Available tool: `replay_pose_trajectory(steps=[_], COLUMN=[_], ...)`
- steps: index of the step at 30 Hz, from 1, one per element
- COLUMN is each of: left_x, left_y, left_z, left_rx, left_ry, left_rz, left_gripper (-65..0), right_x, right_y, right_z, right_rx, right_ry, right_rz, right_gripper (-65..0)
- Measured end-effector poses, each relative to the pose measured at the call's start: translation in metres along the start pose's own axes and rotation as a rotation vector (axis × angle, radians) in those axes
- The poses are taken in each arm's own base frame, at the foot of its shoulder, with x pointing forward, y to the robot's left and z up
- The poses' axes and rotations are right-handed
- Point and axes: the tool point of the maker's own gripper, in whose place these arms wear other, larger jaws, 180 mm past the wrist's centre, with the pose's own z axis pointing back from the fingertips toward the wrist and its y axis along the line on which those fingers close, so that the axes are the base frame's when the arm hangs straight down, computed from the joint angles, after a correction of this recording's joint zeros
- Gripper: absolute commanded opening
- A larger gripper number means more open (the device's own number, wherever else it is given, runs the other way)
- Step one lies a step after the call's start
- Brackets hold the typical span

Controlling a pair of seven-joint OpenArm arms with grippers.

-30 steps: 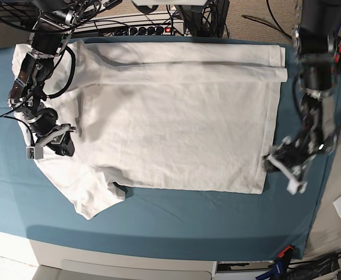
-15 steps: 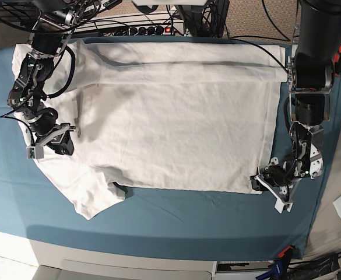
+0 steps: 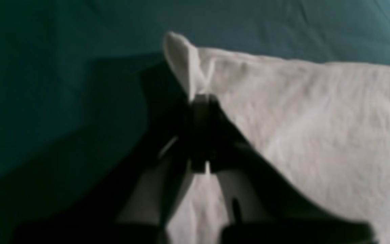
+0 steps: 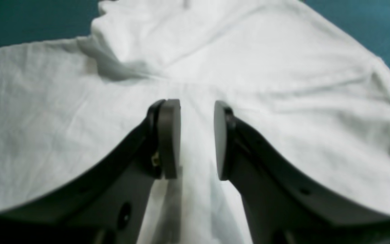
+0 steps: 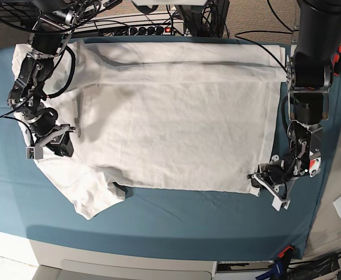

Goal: Fold the T-shirt properly
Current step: 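Reach both grippers to the opposite shirt edge and grasp it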

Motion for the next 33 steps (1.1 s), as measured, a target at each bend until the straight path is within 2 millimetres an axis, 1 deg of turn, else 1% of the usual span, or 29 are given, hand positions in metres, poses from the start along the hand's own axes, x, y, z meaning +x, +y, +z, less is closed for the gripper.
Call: replay_pose_trajectory(steps=[1, 2, 3, 5, 7, 8, 9, 10, 11, 15, 16, 19, 22, 25, 30, 33], left_x=[0.000, -0.001, -0.001, -0.001, -0.002, -0.002, -0.002, -0.002, -0.002, -0.003, -0.003, -0.004, -0.005, -0.006, -0.006, -0.006], left_y=[0.000, 0.000, 0.000, 0.000, -0.001, -0.001, -0.001, 0.000, 0.000, 0.001, 0.001, 0.001, -0.002, -0.004, -0.005, -0.005], left_z=[0.000, 0.000, 0.000, 0.000, 0.000, 0.000, 0.000, 0.001, 0.001, 0.002, 0.002, 0.001, 0.002, 0.002, 0.002, 0.002], left_rx=[0.000, 0.000, 0.000, 0.000, -0.007, -0.008, -0.011, -0.009, -0.009, -0.007, -0.010, -0.015, -0.031, -0.041, -0.046, -0.046], left_ry=[0.003, 0.004, 0.004, 0.009, 0.011, 0.011, 0.011, 0.011, 0.012, 0.013, 0.010, 0.009, 0.011, 0.011, 0.009, 0.009], left_rz=[0.000, 0.000, 0.000, 0.000, -0.007, -0.006, -0.007, -0.006, -0.005, -0.005, -0.001, 0.008, -0.008, -0.017, -0.009, -0.009], left_gripper=[-65.0, -65.0, -65.0, -65.0, -65.0, -65.0, -65.0, -65.0, -65.0, -65.0, -65.0, -65.0, -65.0, -65.0, -65.0, -65.0], right_x=[0.000, 0.003, 0.013, 0.042, 0.070, 0.078, 0.083, 0.082, 0.077, 0.040, 0.034, 0.022, 0.006, -0.001, -0.002, -0.002], right_y=[-0.009, -0.022, -0.036, -0.059, -0.076, -0.081, -0.086, -0.091, -0.095, -0.109, -0.111, -0.117, -0.121, -0.126, -0.127, -0.125], right_z=[-0.001, -0.002, -0.002, 0.001, 0.003, 0.002, -0.001, -0.005, -0.011, -0.030, -0.034, -0.040, -0.042, -0.041, -0.041, -0.042], right_rx=[-0.048, -0.116, -0.189, -0.286, -0.349, -0.353, -0.356, -0.353, -0.350, -0.337, -0.335, -0.335, -0.357, -0.385, -0.392, -0.383], right_ry=[0.022, 0.033, 0.019, -0.027, -0.070, -0.084, -0.086, -0.080, -0.063, 0.014, 0.021, 0.014, 0.054, 0.063, 0.059, 0.056], right_rz=[0.033, 0.050, 0.057, 0.077, 0.083, 0.077, 0.068, 0.053, 0.030, -0.076, -0.098, -0.143, -0.139, -0.127, -0.131, -0.139], right_gripper=[-42.0, -38.6, -36.2, -35.4, -35.4, -35.4, -35.4, -35.4, -35.4, -35.4, -35.4, -35.4, -35.4, -35.4, -35.4, -35.4])
